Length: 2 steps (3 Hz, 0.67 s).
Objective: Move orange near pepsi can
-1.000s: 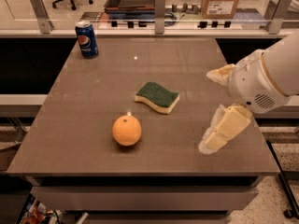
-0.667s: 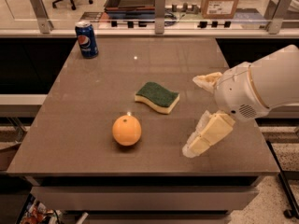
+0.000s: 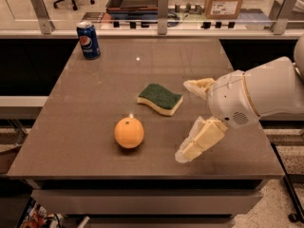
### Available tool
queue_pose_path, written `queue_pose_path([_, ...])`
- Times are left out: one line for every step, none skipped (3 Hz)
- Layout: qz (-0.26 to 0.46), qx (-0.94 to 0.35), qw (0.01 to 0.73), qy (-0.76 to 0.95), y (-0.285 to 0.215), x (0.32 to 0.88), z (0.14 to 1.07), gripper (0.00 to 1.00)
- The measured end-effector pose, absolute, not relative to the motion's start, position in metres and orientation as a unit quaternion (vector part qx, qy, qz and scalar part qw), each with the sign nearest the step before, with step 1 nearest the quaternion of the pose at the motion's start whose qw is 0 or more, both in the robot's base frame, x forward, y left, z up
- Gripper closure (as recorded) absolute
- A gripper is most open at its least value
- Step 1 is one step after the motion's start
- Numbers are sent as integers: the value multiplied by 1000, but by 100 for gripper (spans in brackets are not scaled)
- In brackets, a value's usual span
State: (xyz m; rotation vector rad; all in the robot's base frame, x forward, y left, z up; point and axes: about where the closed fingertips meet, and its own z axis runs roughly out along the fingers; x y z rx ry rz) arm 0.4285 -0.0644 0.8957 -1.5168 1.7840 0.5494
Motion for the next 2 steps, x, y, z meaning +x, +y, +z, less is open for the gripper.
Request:
queue_pose_path([226,-589,368,683,-47,431,888,0])
queue_pose_path([255,-601,362,666,-18,427,877,0])
